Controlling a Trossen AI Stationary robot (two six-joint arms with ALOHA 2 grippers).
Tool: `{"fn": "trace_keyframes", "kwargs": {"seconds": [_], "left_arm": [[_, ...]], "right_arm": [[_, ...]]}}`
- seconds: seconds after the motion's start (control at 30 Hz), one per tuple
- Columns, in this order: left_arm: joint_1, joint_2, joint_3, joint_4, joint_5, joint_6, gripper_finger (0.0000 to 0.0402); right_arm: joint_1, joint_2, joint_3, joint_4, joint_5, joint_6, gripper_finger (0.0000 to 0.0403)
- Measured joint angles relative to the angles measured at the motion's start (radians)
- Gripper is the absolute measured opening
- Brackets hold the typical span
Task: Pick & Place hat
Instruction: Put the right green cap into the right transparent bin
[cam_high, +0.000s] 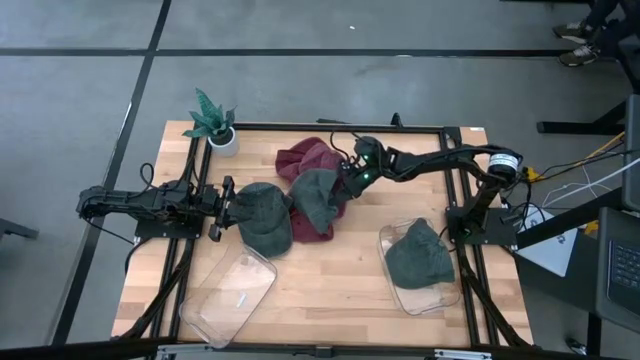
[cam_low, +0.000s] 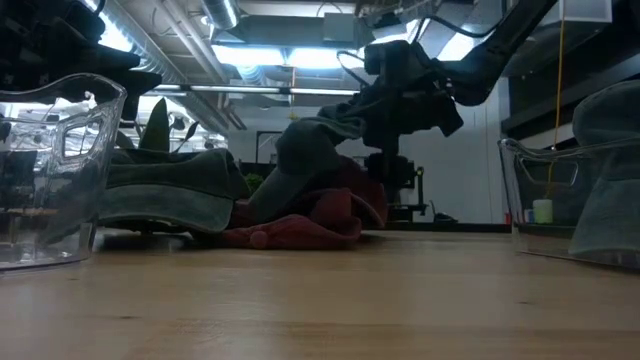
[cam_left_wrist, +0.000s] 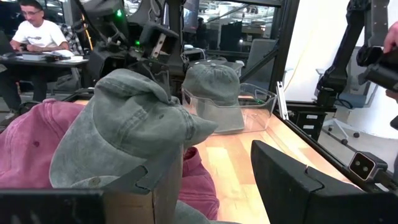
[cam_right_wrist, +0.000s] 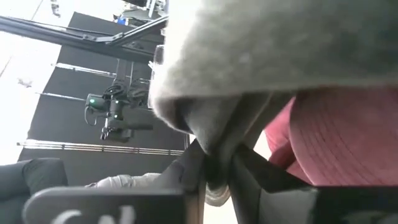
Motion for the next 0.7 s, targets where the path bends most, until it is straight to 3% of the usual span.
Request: {"fn": "trace_keyframes", "kwargs": {"seconds": [0.2, 0.5, 0.7], "left_arm": [[0.0, 0.0, 0.0, 0.0, 0.0, 0.0, 0.0185], [0.0, 0.0, 0.0, 0.0, 0.0, 0.0, 0.0185], [0.0, 0.0, 0.0, 0.0, 0.0, 0.0, 0.0185]], "right_arm": [[-0.012, -0.066, -0.034, -0.14, 0.033, -0.065, 0.0097], [-0.035, -0.205, -0.035, -0.536, 0.353, -0.334, 0.0149], [-0.045, -0.232, -0.035, -0.681, 0.48, -0.375, 0.0191]]}}
